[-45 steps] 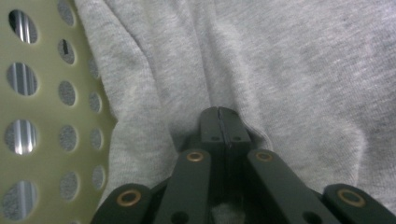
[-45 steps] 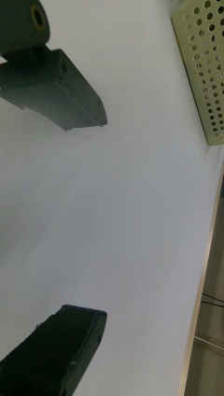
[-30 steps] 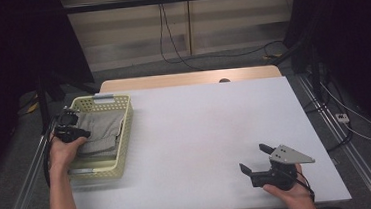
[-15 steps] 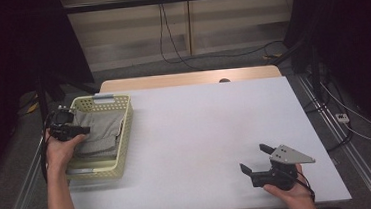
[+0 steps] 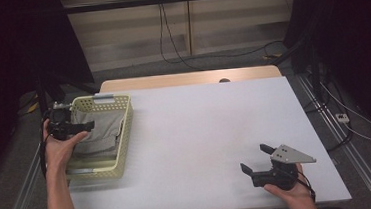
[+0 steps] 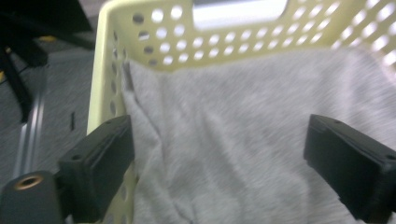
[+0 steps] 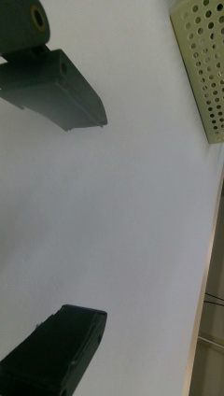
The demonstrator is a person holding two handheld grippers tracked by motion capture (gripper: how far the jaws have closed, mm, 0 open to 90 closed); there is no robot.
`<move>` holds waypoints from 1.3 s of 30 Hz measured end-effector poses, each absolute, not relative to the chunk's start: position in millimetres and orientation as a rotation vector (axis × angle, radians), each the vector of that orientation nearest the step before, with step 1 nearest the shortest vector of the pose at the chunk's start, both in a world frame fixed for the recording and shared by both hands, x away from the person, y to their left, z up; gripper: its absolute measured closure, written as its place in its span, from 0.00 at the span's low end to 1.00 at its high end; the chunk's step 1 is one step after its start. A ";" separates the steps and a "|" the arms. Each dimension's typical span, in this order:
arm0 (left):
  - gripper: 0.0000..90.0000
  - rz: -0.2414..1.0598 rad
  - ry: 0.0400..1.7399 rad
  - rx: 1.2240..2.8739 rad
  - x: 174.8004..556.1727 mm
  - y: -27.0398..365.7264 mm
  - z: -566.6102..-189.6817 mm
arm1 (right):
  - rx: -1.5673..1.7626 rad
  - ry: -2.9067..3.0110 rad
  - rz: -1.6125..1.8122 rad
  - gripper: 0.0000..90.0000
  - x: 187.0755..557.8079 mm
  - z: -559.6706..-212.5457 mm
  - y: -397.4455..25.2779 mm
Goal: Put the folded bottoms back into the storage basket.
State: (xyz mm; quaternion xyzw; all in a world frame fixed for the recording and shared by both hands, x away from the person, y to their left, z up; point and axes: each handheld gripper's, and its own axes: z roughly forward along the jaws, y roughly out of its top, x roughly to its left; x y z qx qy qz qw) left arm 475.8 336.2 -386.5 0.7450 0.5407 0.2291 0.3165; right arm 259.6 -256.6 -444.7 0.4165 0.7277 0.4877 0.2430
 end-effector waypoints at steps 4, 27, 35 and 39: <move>0.08 0.634 1.397 1.956 472.9 334.9 -381.2 | 1.143 1.988 1.344 0.07 260.2 -444.9 -258.4; 0.05 0.611 1.219 1.796 448.8 325.5 -353.4 | 1.148 1.953 1.329 0.05 260.0 -441.1 -258.1; 0.06 0.632 1.204 1.784 430.7 326.9 -350.0 | 1.140 1.954 1.329 0.05 259.9 -441.2 -258.8; 0.06 0.652 1.191 1.795 420.7 329.3 -347.0 | 1.152 1.948 1.328 0.05 259.6 -441.2 -259.0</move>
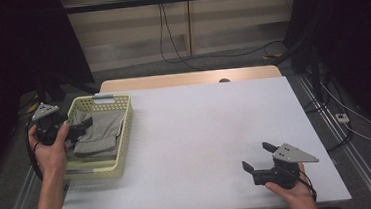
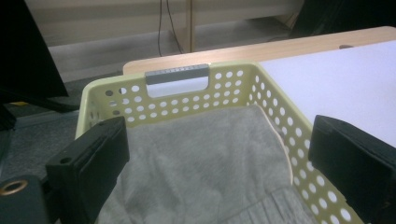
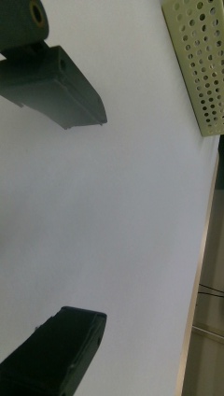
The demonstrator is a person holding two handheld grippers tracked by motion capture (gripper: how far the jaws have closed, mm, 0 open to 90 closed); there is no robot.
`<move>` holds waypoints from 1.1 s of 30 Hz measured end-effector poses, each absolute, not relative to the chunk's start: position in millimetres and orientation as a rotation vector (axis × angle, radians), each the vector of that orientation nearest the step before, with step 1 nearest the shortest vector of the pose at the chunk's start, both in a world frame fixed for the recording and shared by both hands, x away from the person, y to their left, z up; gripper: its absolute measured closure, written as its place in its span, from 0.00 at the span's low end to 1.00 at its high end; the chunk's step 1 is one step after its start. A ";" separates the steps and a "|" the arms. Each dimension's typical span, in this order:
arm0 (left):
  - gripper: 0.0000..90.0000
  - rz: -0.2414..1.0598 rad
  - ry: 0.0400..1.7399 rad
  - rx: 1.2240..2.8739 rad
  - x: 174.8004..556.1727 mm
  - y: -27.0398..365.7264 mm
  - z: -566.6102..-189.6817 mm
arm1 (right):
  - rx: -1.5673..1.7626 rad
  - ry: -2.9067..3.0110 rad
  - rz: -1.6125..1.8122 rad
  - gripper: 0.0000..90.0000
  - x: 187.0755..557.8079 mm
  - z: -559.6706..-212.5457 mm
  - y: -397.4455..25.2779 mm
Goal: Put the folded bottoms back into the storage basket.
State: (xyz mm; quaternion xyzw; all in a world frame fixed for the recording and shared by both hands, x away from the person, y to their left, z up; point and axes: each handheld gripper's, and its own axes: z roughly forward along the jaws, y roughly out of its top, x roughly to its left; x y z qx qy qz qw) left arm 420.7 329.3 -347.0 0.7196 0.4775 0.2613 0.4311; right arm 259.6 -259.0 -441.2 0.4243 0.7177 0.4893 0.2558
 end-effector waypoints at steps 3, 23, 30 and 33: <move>0.06 0.676 1.189 1.771 412.5 333.0 -343.3 | 1.141 1.948 1.328 0.05 259.7 -440.5 -257.9; 0.06 0.673 1.180 1.760 379.6 340.3 -350.9 | 1.157 1.935 1.327 0.06 262.5 -440.7 -259.2; 0.06 0.683 1.169 1.762 367.9 341.3 -349.7 | 1.145 1.929 1.341 0.06 261.5 -439.5 -259.8; 0.06 0.678 1.160 1.769 363.2 338.7 -349.4 | 1.146 1.932 1.337 0.06 263.2 -440.0 -259.3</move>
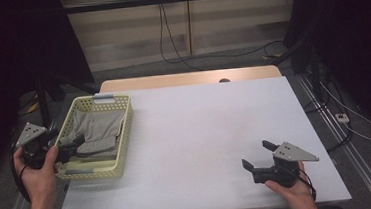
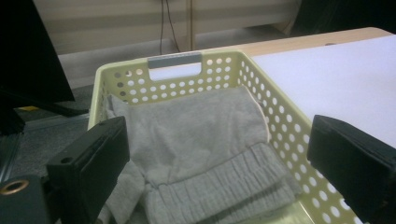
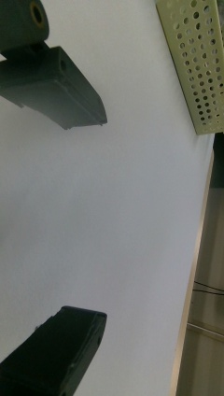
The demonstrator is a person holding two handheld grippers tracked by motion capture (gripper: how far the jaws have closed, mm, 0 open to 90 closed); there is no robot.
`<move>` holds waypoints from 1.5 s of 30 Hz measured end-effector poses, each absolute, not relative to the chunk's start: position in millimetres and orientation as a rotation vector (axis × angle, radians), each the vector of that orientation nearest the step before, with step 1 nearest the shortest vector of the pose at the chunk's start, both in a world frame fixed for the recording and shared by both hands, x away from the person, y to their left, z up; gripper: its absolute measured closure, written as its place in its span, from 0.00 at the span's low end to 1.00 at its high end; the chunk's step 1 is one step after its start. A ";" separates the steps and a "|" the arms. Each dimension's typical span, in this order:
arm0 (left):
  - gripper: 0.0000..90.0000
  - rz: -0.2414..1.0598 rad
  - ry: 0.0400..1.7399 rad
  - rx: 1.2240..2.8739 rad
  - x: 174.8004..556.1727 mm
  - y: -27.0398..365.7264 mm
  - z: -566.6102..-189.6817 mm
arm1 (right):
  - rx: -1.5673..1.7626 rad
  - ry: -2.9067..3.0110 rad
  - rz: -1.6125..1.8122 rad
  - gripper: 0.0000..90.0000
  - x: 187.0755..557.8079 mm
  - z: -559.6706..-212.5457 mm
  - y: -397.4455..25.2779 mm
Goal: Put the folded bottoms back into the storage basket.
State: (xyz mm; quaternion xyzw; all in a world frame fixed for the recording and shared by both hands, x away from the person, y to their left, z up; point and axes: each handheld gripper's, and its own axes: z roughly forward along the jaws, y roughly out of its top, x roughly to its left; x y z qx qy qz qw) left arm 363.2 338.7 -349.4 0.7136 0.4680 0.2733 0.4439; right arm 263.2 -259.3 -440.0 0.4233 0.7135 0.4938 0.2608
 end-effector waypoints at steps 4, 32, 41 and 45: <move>0.06 0.627 1.166 1.774 355.2 331.2 -351.5 | 1.137 1.936 1.331 0.06 261.7 -440.1 -258.1; 0.06 0.668 0.916 1.833 325.6 258.3 -332.4 | 1.145 1.937 1.331 0.06 260.9 -440.2 -258.4; 0.06 0.617 0.870 1.873 331.7 233.7 -334.6 | 1.142 1.939 1.331 0.06 260.6 -440.3 -258.9; 0.06 0.615 0.861 1.901 334.6 221.4 -338.3 | 1.143 1.942 1.331 0.06 260.8 -440.4 -257.8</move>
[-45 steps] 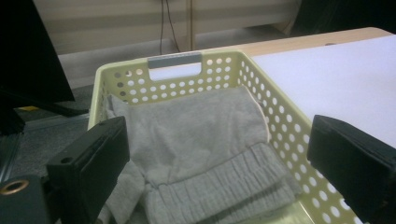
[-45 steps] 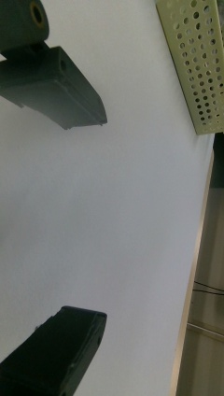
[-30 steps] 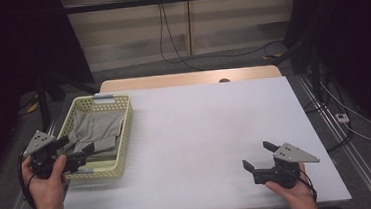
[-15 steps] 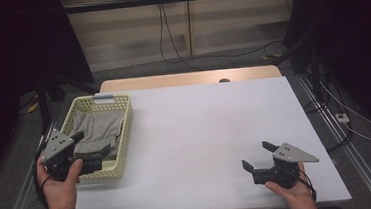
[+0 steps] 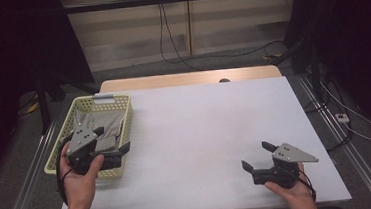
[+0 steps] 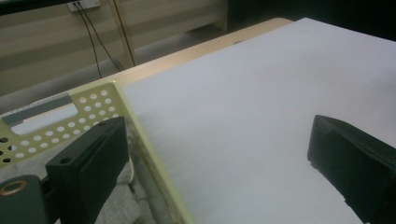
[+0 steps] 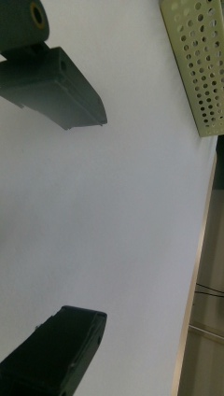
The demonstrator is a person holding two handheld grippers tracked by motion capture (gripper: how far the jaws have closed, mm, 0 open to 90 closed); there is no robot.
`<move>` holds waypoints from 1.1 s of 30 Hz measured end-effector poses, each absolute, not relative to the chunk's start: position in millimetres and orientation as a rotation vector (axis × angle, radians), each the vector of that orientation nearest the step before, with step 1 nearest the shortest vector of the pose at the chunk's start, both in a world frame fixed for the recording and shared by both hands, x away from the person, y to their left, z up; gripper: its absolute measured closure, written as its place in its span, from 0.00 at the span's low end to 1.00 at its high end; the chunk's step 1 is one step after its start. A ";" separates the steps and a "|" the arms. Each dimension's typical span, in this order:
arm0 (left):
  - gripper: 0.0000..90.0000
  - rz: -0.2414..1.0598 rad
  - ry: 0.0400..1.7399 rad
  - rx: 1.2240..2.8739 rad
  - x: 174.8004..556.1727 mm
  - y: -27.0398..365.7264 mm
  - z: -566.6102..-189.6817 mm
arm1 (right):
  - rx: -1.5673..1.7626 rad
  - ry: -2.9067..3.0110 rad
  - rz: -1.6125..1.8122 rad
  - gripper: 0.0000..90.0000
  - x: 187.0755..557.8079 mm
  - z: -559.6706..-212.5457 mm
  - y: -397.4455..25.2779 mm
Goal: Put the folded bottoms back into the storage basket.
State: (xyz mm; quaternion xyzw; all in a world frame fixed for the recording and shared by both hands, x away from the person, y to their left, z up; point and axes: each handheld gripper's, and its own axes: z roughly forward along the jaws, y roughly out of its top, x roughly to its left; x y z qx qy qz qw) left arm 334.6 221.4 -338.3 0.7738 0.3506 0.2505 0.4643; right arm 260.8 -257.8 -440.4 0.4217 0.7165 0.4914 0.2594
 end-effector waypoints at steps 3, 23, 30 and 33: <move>0.06 0.609 0.882 1.876 337.6 212.1 -342.6 | 1.144 1.946 1.332 0.06 261.2 -440.7 -257.4; 0.06 0.503 0.780 1.944 347.0 152.8 -369.9 | 1.137 1.954 1.336 0.06 262.0 -441.2 -257.1; 0.07 0.462 0.767 1.987 343.9 139.5 -391.9 | 1.133 1.955 1.334 0.06 261.3 -441.1 -256.8; 0.07 0.452 0.767 2.010 341.8 137.7 -400.4 | 1.138 1.953 1.336 0.06 261.4 -441.1 -257.3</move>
